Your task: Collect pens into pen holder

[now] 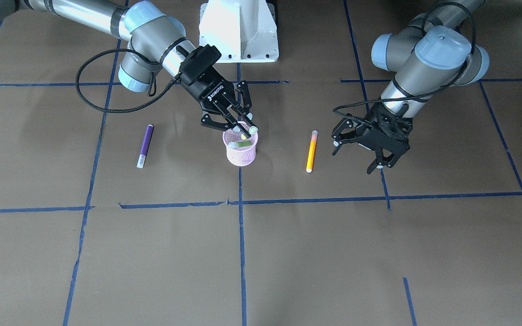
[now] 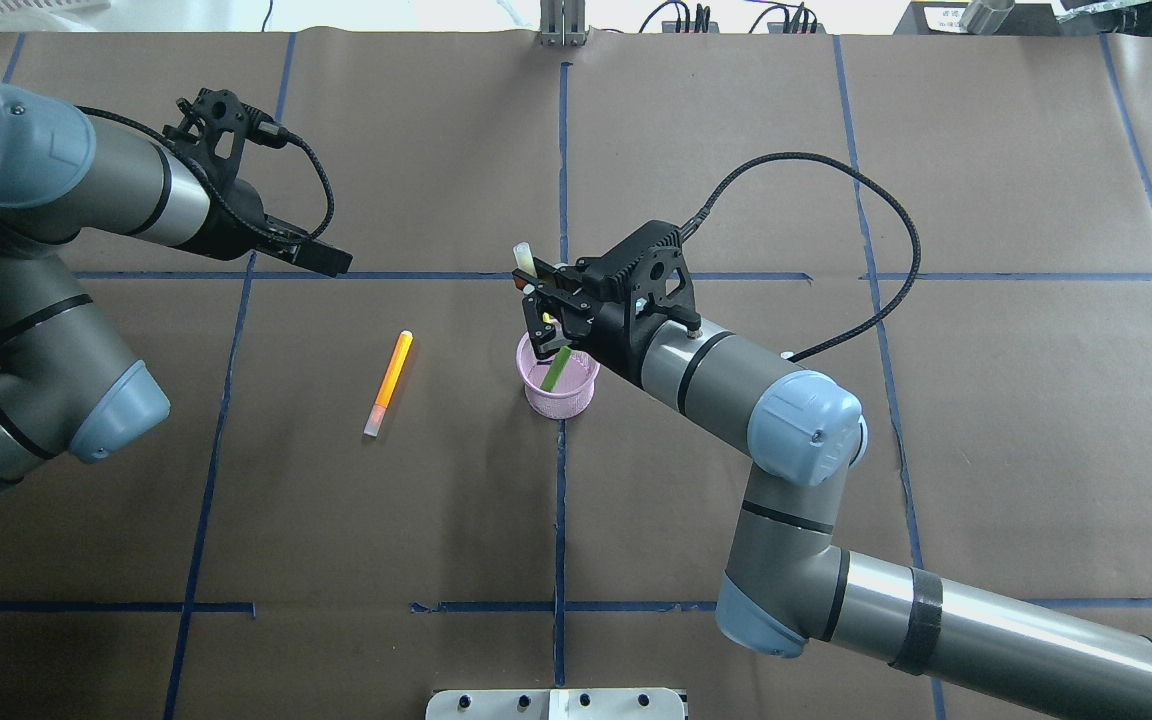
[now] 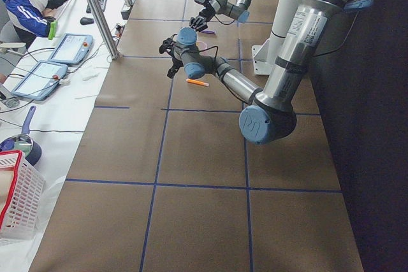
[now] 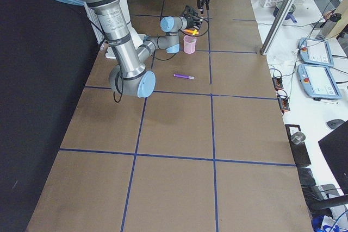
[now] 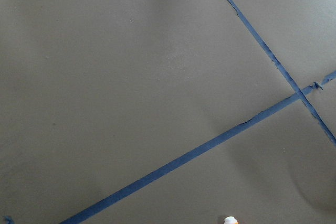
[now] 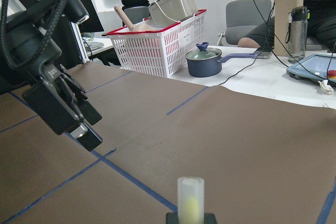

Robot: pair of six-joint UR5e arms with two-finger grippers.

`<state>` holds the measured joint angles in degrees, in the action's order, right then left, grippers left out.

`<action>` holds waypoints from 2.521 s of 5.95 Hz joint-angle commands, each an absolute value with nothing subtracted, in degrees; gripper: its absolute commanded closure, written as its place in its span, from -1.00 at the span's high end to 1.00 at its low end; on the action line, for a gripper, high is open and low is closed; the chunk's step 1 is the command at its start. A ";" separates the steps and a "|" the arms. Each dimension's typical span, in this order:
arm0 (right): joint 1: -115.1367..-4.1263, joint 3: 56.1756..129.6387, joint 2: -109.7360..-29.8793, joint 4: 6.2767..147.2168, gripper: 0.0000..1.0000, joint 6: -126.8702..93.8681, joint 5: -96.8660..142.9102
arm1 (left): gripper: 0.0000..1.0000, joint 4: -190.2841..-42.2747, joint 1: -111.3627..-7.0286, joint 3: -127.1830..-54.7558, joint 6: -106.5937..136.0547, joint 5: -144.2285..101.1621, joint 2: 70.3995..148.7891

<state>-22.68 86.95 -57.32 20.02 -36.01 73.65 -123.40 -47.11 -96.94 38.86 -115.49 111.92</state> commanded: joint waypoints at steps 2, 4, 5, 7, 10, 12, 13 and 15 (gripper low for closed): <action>-21.89 86.75 -57.39 20.12 0.67 -35.60 73.39 | 1.00 -123.49 -47.11 -96.86 38.76 -115.49 111.88; -23.02 87.36 -56.78 20.30 0.99 -35.33 73.74 | 1.00 -123.40 -47.02 -96.86 38.76 -115.40 112.06; -24.16 87.80 -56.86 22.30 0.99 -35.51 74.78 | 1.00 -122.79 -46.15 -96.68 38.93 -115.40 112.76; -25.83 102.22 -57.13 53.78 0.99 -35.59 75.06 | 1.00 -115.72 -43.96 -95.89 39.90 -115.31 115.99; -28.21 109.69 -57.21 78.81 1.00 -37.51 75.06 | 1.00 -106.12 -36.41 -92.92 40.08 -104.97 119.34; -30.66 109.69 -60.80 79.10 1.00 -39.55 75.75 | 1.00 -106.61 -35.17 -89.65 42.95 -104.06 120.85; -36.33 109.69 -61.08 81.28 1.00 -39.64 87.42 | 1.00 -106.70 -34.98 -89.65 43.76 -104.06 121.02; -39.81 109.69 -61.17 82.18 0.99 -39.55 94.75 | 1.00 -106.70 -33.58 -89.39 43.77 -104.06 120.94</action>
